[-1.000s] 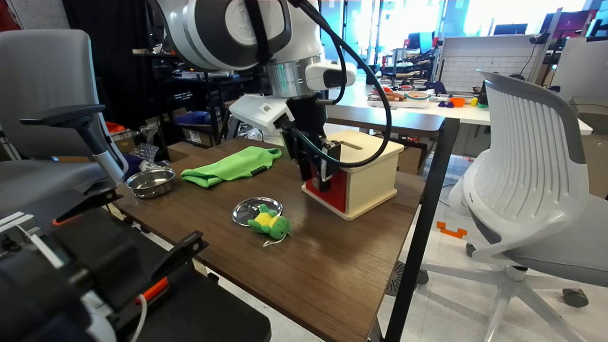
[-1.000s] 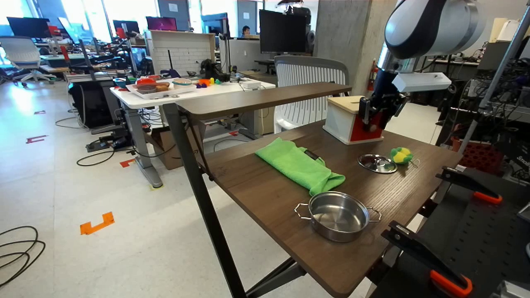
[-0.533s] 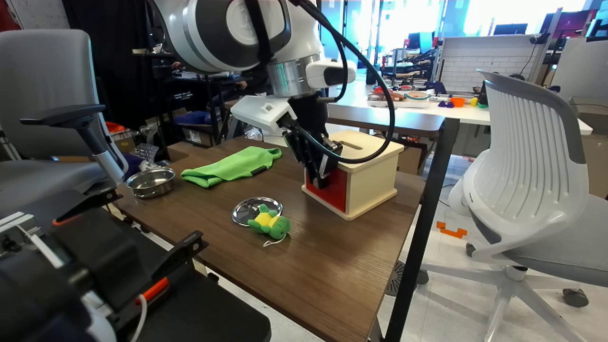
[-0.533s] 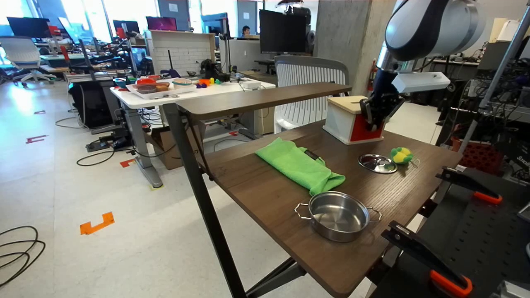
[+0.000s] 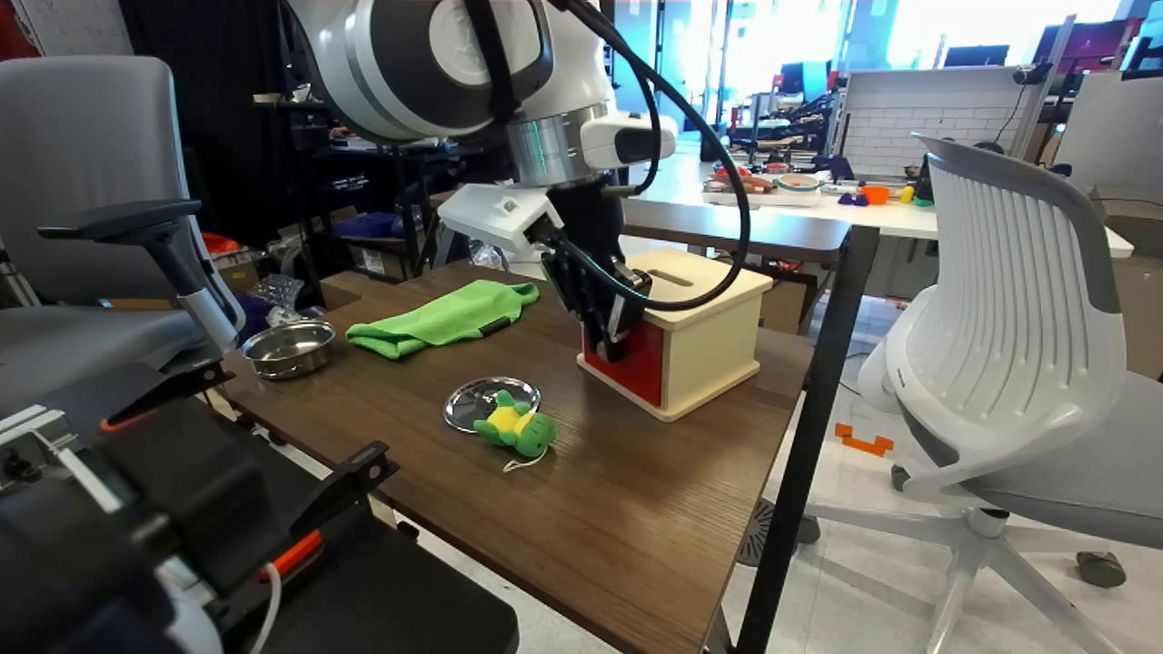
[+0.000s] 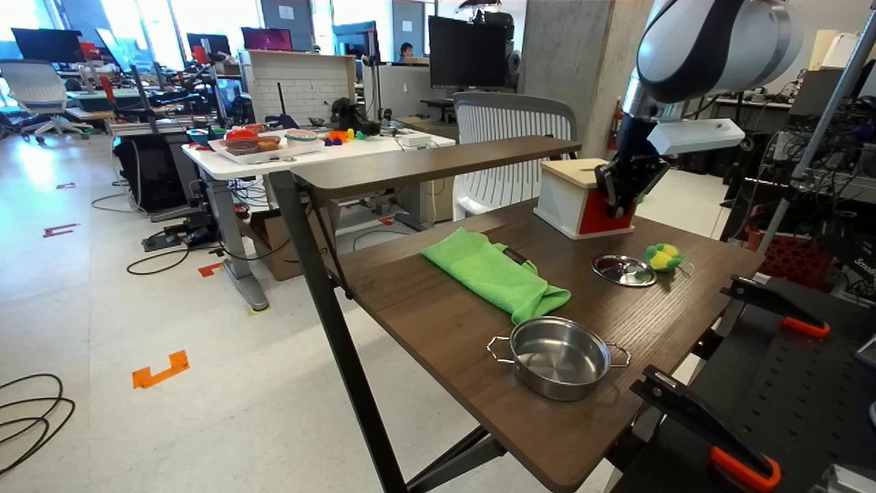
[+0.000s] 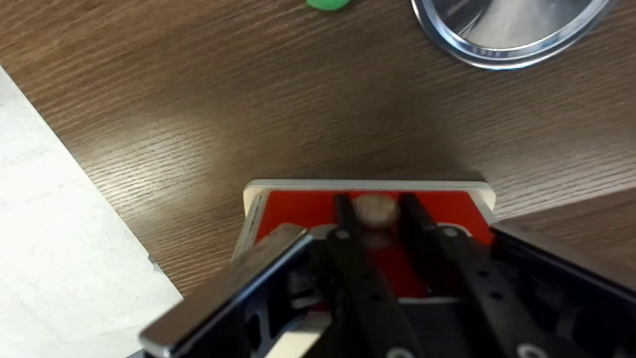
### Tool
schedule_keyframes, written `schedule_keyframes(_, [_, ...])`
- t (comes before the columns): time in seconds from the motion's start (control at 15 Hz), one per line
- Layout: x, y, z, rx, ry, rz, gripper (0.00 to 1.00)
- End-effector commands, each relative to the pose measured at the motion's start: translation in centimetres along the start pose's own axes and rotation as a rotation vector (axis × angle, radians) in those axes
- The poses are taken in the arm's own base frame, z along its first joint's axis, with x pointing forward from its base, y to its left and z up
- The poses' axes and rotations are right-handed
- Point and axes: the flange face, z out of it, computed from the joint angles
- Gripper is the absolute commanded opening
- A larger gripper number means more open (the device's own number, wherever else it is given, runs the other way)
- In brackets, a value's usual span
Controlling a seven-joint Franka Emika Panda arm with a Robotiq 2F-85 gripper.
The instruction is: Open the drawer on the table
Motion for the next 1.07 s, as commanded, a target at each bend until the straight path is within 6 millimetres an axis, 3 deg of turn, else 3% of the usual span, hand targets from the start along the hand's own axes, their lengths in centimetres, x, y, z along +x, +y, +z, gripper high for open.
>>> schedule_keyframes(0.0, [-1.6, -0.2, 0.3, -0.023, -0.014, -0.037, 0.07])
schedule_keyframes(1.0, [-5.9, -1.2, 0.8, 0.001, -0.039, -0.132, 0.07])
